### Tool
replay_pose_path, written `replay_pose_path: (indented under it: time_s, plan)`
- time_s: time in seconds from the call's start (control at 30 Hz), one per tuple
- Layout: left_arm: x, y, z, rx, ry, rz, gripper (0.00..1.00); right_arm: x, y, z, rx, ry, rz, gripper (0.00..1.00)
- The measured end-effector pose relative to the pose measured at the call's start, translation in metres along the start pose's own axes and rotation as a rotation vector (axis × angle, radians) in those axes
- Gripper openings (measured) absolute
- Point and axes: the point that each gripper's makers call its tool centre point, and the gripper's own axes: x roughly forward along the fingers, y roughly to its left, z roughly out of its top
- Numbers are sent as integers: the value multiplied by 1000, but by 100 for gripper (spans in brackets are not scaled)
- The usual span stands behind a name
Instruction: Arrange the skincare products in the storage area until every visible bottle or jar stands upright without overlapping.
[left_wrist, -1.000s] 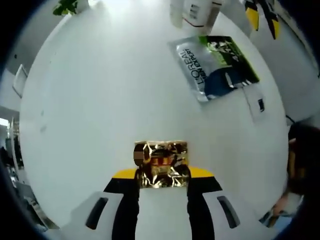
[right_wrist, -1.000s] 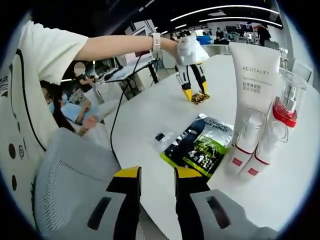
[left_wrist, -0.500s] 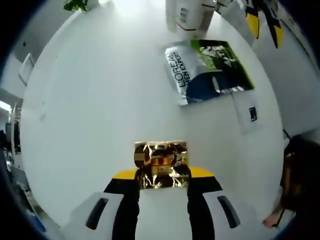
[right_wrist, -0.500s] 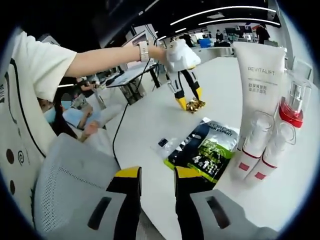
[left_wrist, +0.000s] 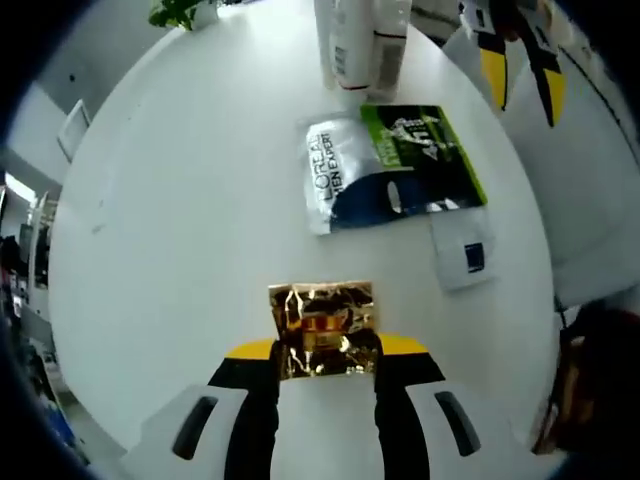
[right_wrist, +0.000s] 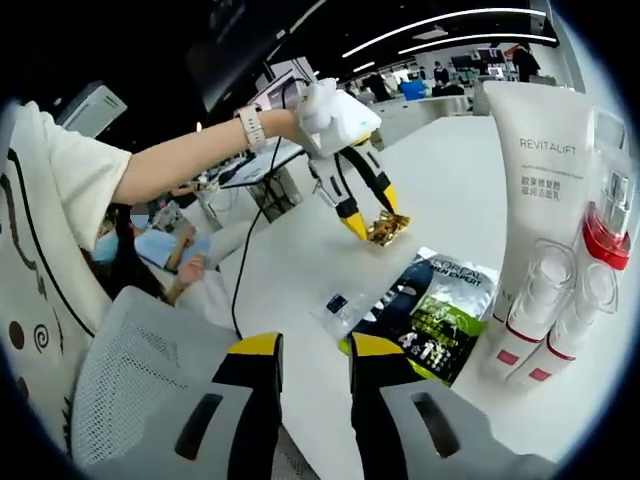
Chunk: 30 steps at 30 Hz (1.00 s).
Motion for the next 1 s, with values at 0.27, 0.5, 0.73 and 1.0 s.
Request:
replay_pose_path:
  time_s: [0.27,0.5,0.73,1.0]
  plan:
    - [-9,-21,19,-2,-58,15,31,6,2,0,43,-11,35,24]
    - [-25,-38,37,21,-103,38,31,7,-1,3,85,-35,27,23]
    - [-35,-52,51,60,-142,58,31,10,-5,9,159,-78,13,21]
    - [-48,-72,65,115,-153,94,31,12,-10,19,212,-149,-25,22]
